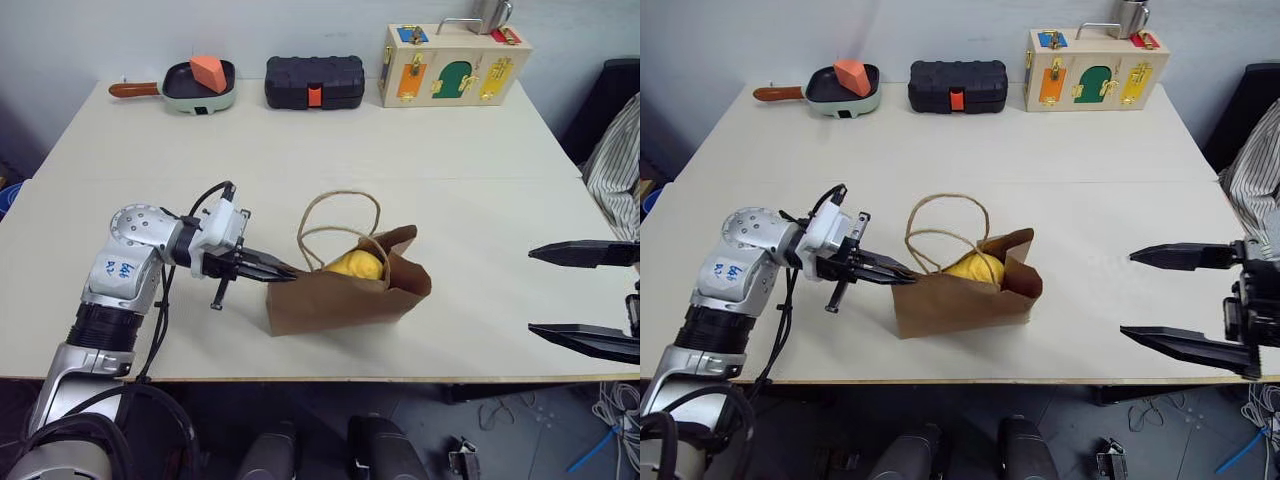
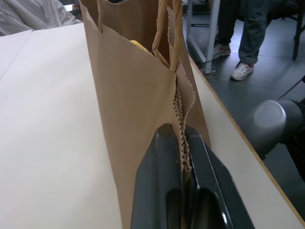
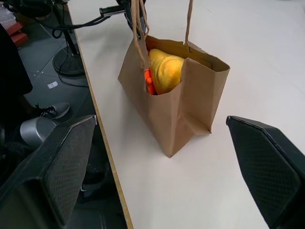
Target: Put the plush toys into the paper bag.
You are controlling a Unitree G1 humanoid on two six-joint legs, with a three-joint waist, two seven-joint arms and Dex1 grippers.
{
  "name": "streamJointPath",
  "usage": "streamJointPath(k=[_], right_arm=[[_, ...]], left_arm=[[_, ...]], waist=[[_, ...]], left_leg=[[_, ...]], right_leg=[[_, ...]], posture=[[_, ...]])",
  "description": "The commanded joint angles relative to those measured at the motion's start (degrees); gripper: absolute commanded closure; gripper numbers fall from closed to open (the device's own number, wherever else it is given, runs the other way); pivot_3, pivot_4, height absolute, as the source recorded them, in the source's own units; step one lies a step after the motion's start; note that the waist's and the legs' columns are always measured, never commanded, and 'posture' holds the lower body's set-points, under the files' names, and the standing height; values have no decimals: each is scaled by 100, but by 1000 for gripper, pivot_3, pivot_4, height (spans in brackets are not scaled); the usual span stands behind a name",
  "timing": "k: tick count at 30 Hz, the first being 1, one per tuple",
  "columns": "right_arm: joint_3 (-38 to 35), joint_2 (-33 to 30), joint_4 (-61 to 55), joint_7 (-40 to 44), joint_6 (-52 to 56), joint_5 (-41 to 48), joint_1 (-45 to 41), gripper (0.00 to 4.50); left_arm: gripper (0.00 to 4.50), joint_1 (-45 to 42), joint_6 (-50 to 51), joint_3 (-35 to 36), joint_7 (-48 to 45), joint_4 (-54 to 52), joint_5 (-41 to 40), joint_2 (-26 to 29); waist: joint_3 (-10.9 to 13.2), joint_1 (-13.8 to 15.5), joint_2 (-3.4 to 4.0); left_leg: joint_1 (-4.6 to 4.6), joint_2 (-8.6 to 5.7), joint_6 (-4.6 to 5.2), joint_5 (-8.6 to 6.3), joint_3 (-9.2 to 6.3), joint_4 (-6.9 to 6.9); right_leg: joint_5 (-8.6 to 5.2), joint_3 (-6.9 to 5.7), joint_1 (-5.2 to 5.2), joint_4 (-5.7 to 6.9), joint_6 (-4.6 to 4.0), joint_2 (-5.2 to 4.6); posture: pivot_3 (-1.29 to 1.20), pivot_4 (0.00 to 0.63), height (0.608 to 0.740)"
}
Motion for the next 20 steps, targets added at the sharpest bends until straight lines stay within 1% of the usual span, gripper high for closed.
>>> streamJointPath(k=[1, 5, 6, 9, 10, 12, 13, 14, 17, 20], right_arm=[[311, 17, 147, 7, -289, -14, -226, 0], [819, -87, 478, 106, -537, -120, -587, 0], [986, -135, 630, 171, -623, -171, -731, 0], [1449, -276, 1118, 444, -860, -350, -1183, 0], [1532, -296, 1210, 514, -905, -394, -1269, 0], [1792, -394, 1560, 739, -1043, -490, -1548, 0], [1888, -421, 1694, 832, -1091, -533, -1661, 0], [2055, -460, 1895, 959, -1136, -576, -1846, 0], [2475, -509, 2294, 1229, -1264, -714, -2305, 0], [2742, -509, 2558, 1385, -1272, -782, -2677, 0]], left_arm=[[3540, 64, 537, 157, 255, -431, -38, 278], [2309, 393, 1434, 513, 421, -1265, -482, 790], [2026, 508, 1835, 692, 475, -1490, -664, 1039], [1087, 905, 2894, 1365, 549, -1882, -1194, 1841], [689, 993, 3106, 1496, 586, -1940, -1312, 1995], [92, 1406, 3724, 2237, 562, -2054, -1684, 2477], [17, 1577, 3908, 2504, 571, -2106, -1813, 2630], [17, 1880, 4029, 3005, 545, -2071, -1837, 2778], [17, 2562, 4361, 4144, 407, -2114, -1937, 3032], [17, 3194, 4218, 4665, 231, -2446, -1855, 3044]], waist=[[0, -10, 0], [2, -50, -2], [2, -49, -2], [4, -61, 0], [4, -50, 0], [5, -44, 1], [6, -45, 4], [6, -40, 4], [11, -44, 11], [12, -31, 14]], left_leg=[[-1, 0, 0, 0, 0, 0], [-2, 2, 0, 0, 1, -5], [-2, 3, -1, 0, 1, -5], [-1, 4, -1, 0, 0, -6], [-3, 5, -1, 0, 1, -6], [0, 5, 0, 0, 1, -8], [-4, 5, 0, 0, 0, -7], [-3, 5, 1, -1, 1, -8], [-4, 5, 3, -2, 1, -8], [-4, 5, 3, -3, -1, -11]], right_leg=[[0, 0, -1, 1, 0, 0], [0, 3, -6, 3, 0, 1], [0, 2, -6, 1, 0, 1], [0, 3, -5, 0, 0, 1], [0, 3, -8, 0, -1, 1], [-1, 3, -5, -4, -1, 1], [-1, 2, -6, -4, -1, 1], [-1, 3, -5, -5, -1, 0], [-1, 2, -4, -12, -2, -1], [-2, -1, -3, -17, -4, -2]], posture=[[0, 150, 740], [0, 150, 740], [0, 150, 740], [0, 150, 740], [0, 150, 740], [0, 150, 740], [0, 150, 740], [0, 150, 740], [0, 150, 740], [0, 150, 740]])
